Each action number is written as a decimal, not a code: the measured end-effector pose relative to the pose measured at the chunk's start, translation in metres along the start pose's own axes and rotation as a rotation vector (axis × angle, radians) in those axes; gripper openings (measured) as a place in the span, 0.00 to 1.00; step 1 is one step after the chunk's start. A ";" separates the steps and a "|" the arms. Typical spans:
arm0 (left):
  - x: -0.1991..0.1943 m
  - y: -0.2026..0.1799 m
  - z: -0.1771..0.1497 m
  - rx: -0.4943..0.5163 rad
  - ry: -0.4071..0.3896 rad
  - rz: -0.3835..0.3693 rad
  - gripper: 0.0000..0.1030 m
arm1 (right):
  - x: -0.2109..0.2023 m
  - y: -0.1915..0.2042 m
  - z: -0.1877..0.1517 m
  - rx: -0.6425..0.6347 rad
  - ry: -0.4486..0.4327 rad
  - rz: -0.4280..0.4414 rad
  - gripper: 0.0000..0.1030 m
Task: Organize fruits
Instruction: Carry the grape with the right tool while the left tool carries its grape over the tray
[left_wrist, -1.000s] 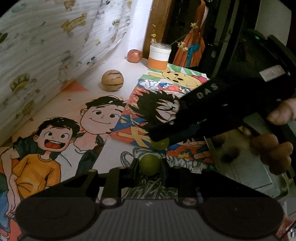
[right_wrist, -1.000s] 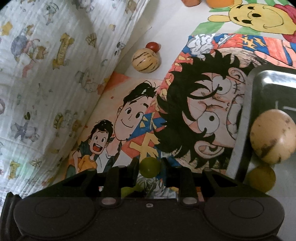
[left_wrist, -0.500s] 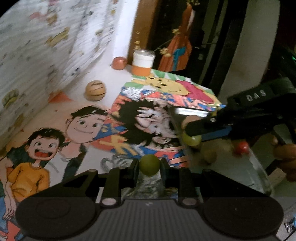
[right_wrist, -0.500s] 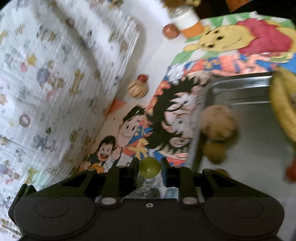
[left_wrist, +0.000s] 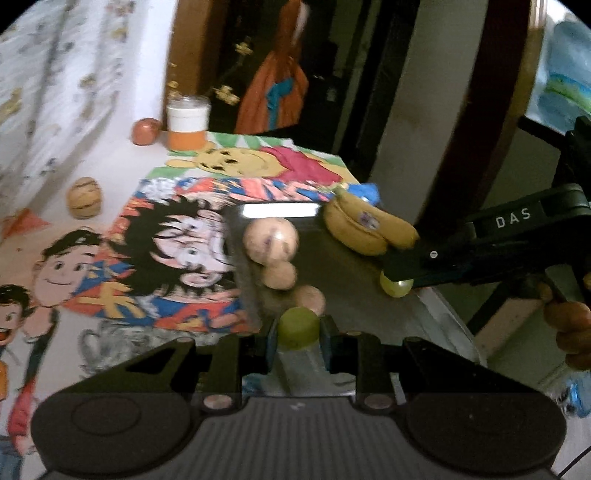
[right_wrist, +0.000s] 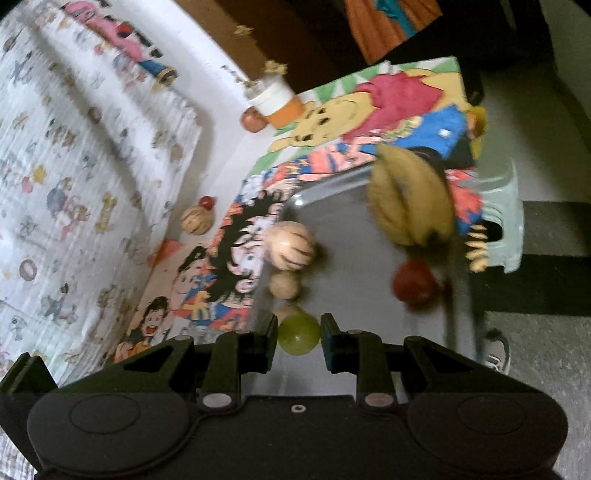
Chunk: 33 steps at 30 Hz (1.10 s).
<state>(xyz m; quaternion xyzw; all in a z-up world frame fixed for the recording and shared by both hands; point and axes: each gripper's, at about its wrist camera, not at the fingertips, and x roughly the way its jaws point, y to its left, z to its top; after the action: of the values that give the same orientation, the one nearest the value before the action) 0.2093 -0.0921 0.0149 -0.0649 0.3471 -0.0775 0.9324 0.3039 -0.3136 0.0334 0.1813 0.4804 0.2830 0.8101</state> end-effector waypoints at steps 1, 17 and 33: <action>0.004 -0.004 0.000 0.009 0.006 -0.001 0.26 | -0.001 -0.005 -0.002 0.005 -0.002 -0.007 0.26; 0.028 -0.023 -0.011 0.065 0.075 0.028 0.26 | 0.004 -0.032 -0.020 -0.020 -0.038 -0.094 0.27; 0.028 -0.018 -0.013 0.038 0.087 0.040 0.27 | 0.006 -0.033 -0.026 -0.030 -0.041 -0.103 0.30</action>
<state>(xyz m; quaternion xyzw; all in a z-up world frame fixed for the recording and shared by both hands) 0.2195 -0.1159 -0.0096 -0.0368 0.3868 -0.0679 0.9189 0.2931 -0.3347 -0.0018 0.1498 0.4681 0.2445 0.8358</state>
